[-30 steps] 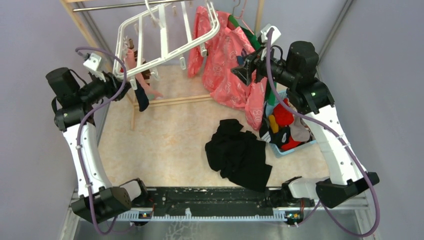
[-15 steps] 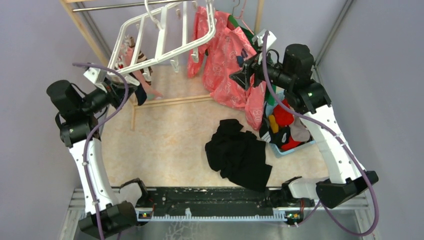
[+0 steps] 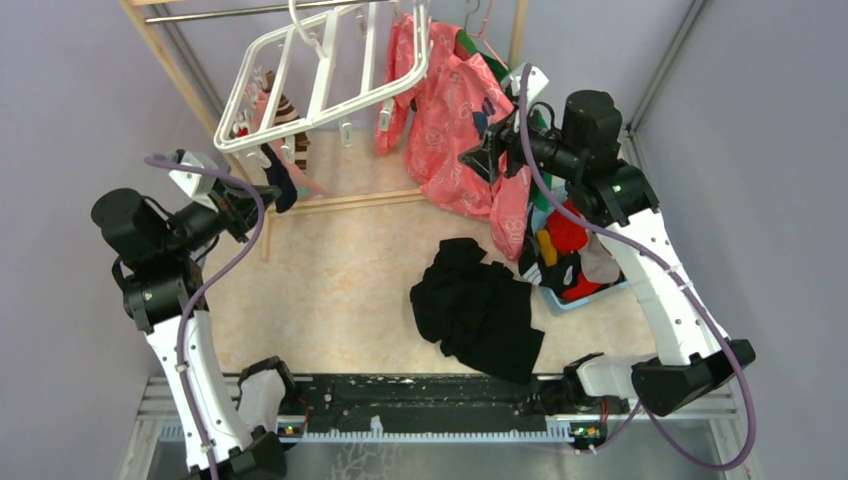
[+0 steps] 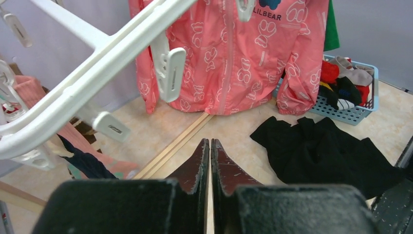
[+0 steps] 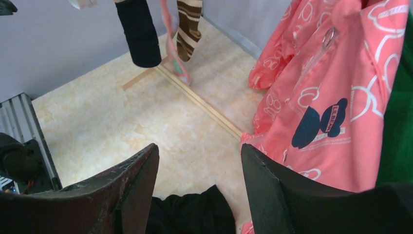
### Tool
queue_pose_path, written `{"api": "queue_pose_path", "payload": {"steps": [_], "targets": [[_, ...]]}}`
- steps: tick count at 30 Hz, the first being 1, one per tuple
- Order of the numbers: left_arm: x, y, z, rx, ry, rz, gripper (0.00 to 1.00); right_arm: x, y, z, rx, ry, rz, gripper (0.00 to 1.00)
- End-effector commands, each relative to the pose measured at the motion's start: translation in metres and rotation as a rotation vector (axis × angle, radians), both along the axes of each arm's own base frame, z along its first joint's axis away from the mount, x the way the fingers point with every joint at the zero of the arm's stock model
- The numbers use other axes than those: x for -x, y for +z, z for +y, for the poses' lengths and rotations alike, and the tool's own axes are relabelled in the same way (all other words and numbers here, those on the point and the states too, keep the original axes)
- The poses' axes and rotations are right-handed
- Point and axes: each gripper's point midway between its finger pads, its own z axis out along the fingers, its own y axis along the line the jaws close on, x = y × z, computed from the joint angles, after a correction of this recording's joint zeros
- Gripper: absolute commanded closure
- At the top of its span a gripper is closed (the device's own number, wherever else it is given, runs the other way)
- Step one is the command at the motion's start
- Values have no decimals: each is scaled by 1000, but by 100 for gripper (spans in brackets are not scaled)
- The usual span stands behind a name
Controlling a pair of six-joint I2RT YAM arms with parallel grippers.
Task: Remove the socks clipped to the hanger
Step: Adjust the hanger on the clothesline.
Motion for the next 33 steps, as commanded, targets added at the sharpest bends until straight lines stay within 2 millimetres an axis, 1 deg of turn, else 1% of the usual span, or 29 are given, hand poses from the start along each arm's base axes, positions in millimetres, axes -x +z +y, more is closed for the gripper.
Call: {"api": "queue_pose_path", "payload": {"steps": [1,3,5,8,12,14,16,17,18,20,22,23,25,27,31,33], "targets": [[10,-2,-8,19,-43,19,93,-4,-3,-1,6,-5,4,37],[12,-4,-8,15,-42,21,93,-4,-7,0,9,2,16,37],[15,-4,-7,-3,-23,14,90,-4,-8,1,10,11,20,37],[18,0,-4,-32,28,6,82,-1,-10,4,12,32,29,36],[18,14,5,-46,109,-7,71,5,-11,7,9,69,40,36],[16,23,8,-42,141,-9,67,8,-14,8,9,83,47,36],[15,34,16,-65,202,-22,60,10,-17,9,10,92,55,36],[14,41,22,-84,240,-31,56,11,-18,9,11,97,58,36],[12,48,32,-113,306,-40,52,12,-19,9,14,99,61,36],[16,71,47,-183,405,-87,44,14,-21,8,19,103,64,36],[18,83,59,-249,472,-108,37,17,-22,7,24,106,60,36],[18,86,65,-275,496,-106,34,17,-24,7,26,106,61,36],[11,87,75,-316,524,-84,31,18,-25,6,28,107,58,36],[2,85,83,-354,528,-61,30,19,-26,6,28,110,57,36],[-13,77,83,-437,439,-43,29,19,-33,7,36,116,65,36],[-17,68,82,-506,379,-33,29,19,-35,6,41,116,66,35]]}}
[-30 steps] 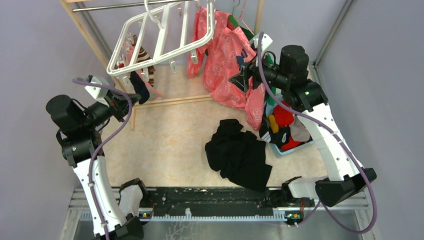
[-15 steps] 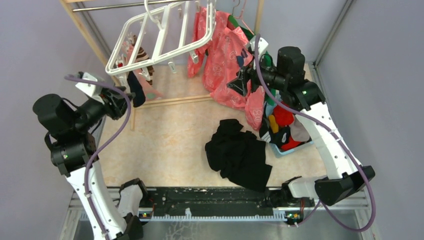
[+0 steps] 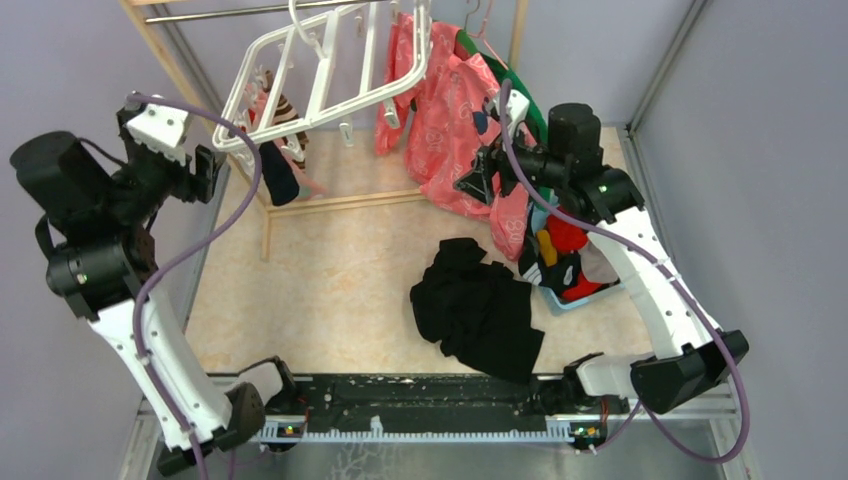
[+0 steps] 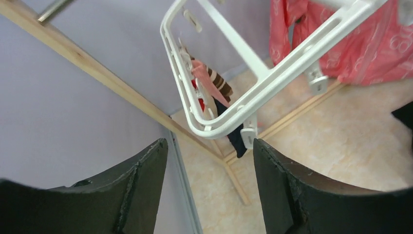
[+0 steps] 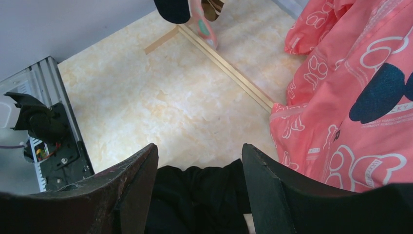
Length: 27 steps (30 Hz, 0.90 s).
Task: Remove the socks clipped to the hanger
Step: Adjust the hanger on the clothesline.
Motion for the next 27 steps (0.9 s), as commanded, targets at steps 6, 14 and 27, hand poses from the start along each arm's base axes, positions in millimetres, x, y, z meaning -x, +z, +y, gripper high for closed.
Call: {"api": "queue_pose_path", "payload": {"steps": [6,14,27], "targets": [[-20,-51,22,-293,-84,183,33,6,12,-3,-14,22,-74,35],[-33,-63,20,-344,-160,180,44,2,8,4,-34,41,-43,35],[-54,-53,2,-330,-270,73,60,1,12,7,-43,52,-19,35]]}}
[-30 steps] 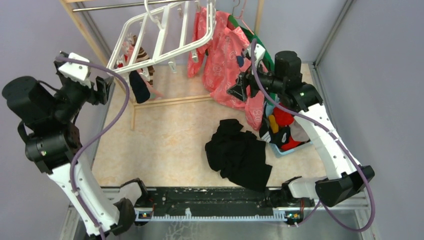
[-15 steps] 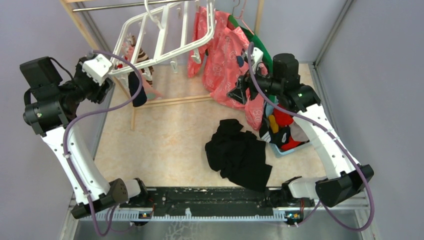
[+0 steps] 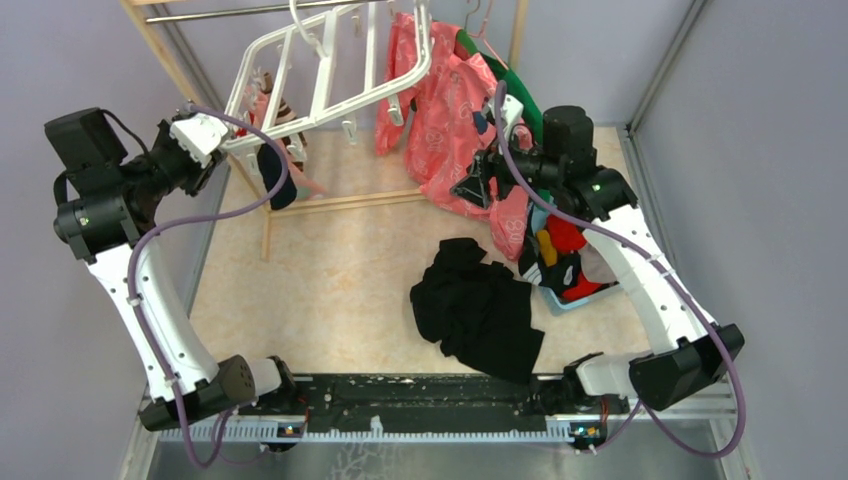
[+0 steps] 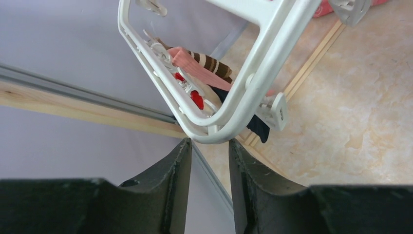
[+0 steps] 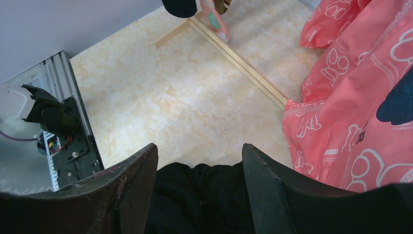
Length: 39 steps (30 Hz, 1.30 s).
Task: Remove the socks clipped to the hanger
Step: Adjust the hanger on the clothesline.
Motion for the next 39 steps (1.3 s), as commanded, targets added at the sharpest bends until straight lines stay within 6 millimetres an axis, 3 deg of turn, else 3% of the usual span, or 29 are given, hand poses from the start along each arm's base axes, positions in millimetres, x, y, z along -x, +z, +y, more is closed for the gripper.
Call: {"api": "queue_pose_path", "payload": {"steps": [1,9,16,23,29,39], "targets": [[-4,11,-17,0,-94,-57,62,-2,27,1,-39,9,-65,35],[2,3,-44,13,-169,-50,76,-5,27,3,-38,9,-55,35],[17,-8,-67,25,-218,-28,83,-9,29,2,-32,-5,-62,35],[33,-19,-91,79,-284,14,91,-15,50,3,-48,-18,-91,35],[45,-16,-115,161,-361,39,95,-21,68,10,-89,-11,-91,35],[68,0,-134,254,-437,34,97,-15,79,33,-148,69,-77,35]]}}
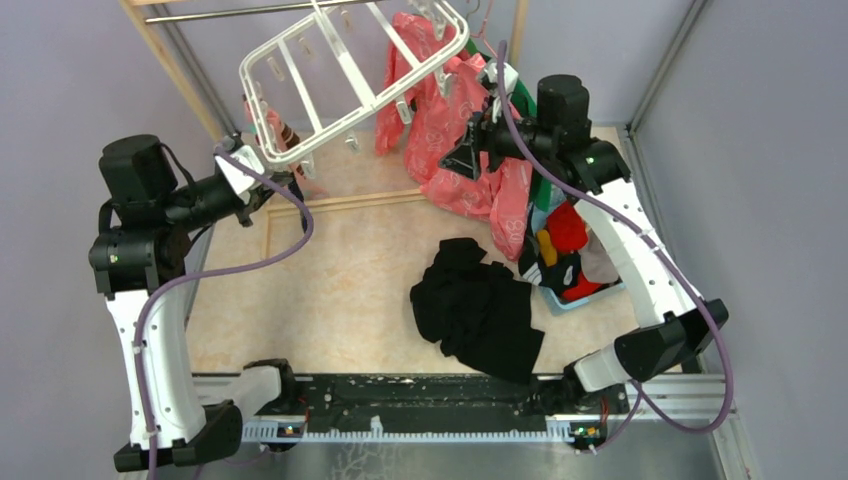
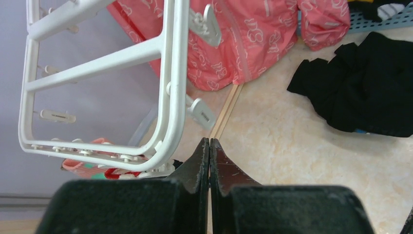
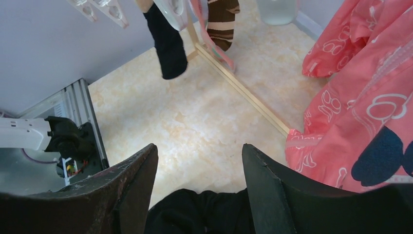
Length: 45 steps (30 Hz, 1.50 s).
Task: Remove the socks clipped to the hanger
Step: Adjust the hanger on the clothesline.
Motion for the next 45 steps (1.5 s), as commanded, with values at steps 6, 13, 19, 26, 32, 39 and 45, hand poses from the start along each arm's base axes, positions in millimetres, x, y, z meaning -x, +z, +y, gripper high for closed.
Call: {"api": "queue_pose_path", "payload": {"steps": [6,13,19,26,32,39,45], "targets": [[23,19,-29,168,-138,45,100,6,60,34,-140,54,-199,33],[29,36,-31,272,-99,49,94,-7,79,67,-210,42,-234,32],[27,45,-18,359,47,18,68,-20,88,83,-236,36,-222,32],[22,48,23,409,275,-28,50,-27,97,95,-267,37,-202,42],[9,42,65,383,514,-79,45,-35,105,87,-260,-22,-226,47],[3,23,81,262,578,-64,38,-57,111,61,-259,-142,-224,49],[-11,-10,80,180,531,42,32,-74,113,40,-276,-192,-203,49]]}}
